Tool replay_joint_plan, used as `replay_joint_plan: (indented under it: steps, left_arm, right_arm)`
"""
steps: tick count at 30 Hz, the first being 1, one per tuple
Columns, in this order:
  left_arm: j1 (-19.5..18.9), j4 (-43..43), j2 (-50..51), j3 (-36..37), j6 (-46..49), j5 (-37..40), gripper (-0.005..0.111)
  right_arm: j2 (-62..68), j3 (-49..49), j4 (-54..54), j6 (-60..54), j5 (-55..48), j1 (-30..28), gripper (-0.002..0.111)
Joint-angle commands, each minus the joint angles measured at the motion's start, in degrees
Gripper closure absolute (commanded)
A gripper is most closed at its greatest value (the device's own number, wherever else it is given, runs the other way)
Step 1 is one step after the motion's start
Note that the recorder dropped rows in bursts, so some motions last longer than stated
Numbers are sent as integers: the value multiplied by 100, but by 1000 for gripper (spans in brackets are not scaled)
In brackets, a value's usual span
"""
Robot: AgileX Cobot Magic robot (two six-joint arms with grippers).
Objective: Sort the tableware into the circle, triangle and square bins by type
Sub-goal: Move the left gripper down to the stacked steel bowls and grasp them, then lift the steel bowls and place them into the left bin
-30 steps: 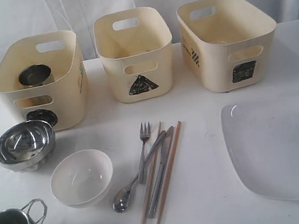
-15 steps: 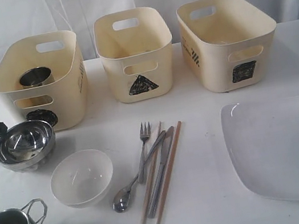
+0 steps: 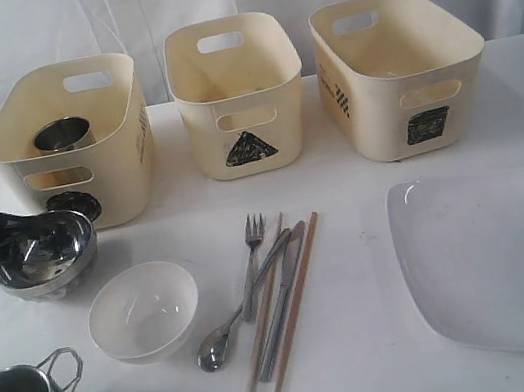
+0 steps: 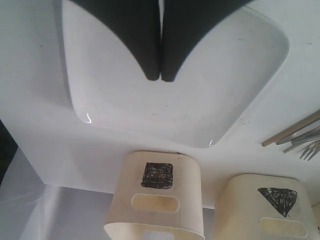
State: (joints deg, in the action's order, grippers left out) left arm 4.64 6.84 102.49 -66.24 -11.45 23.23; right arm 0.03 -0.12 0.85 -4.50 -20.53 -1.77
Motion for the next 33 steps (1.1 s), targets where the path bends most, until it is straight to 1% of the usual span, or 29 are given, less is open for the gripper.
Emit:
replay_joint_plan:
  steps: [1, 6, 8, 9, 11, 12, 14, 15, 18, 22, 23, 24, 25, 26, 27, 28, 29, 30, 31, 33]
  left_arm:
    - [0, -76, 211, 42, -37, -158, 45]
    - [0, -64, 317, 42, -15, -211, 45]
    - [0, -64, 317, 42, -15, -184, 47]
    - [0, -64, 317, 42, -15, -132, 50]
    - [0, -64, 317, 42, -62, -18, 59]
    - [0, -64, 317, 42, -72, 48, 67]
    - [0, -64, 317, 42, -72, 115, 78]
    - [0, -64, 317, 42, -72, 145, 87]
    - [0, -64, 317, 42, -61, 320, 107]
    - [0, 115, 276, 42, -37, 778, 107]
    - [0, 325, 173, 42, -8, 1071, 107]
    - [0, 389, 100, 42, 51, 1180, 107]
    - [0, 472, -168, 42, 212, 1387, 107]
    - [0, 535, -313, 42, 228, 1387, 107]
    - [0, 565, -749, 42, 214, 1155, 107]
    - [0, 565, -949, 42, 133, 1004, 107]
    - [0, 532, -1445, 14, 12, 709, 107]
    - [0, 503, -1799, -70, -61, 670, 107]
    - [0, 503, -2090, -147, -60, 735, 107]
    - [0, 452, -2719, -316, -60, 1114, 107]
  right_arm:
    - [-3, 12, -42, 24, 85, 4, 108]
    - [-3, 12, -42, 24, 85, 4, 108]
    - [-3, 12, -42, 24, 85, 4, 108]
    - [-3, 12, -42, 24, 85, 4, 108]
    - [-3, 12, -42, 24, 85, 4, 108]
    - [-3, 12, -42, 24, 85, 4, 108]
    - [-3, 12, -42, 24, 85, 4, 108]
    - [-3, 12, -42, 24, 85, 4, 108]
    - [-3, 12, -42, 24, 85, 4, 108]
    - [-3, 12, -42, 24, 85, 4, 108]
    - [-3, 12, -42, 24, 85, 4, 108]
    - [-3, 12, -42, 24, 85, 4, 108]
    - [-3, 12, -42, 24, 85, 4, 108]
    - [-3, 12, -42, 24, 85, 4, 108]
    - [-3, 12, -42, 24, 85, 4, 108]
    - [-3, 12, -42, 24, 85, 4, 108]
    - [-3, 12, -42, 24, 85, 4, 108]
    - [-3, 12, -42, 24, 85, 4, 108]
    - [-3, 12, -42, 24, 85, 4, 108]
    - [-3, 12, -42, 24, 85, 4, 108]
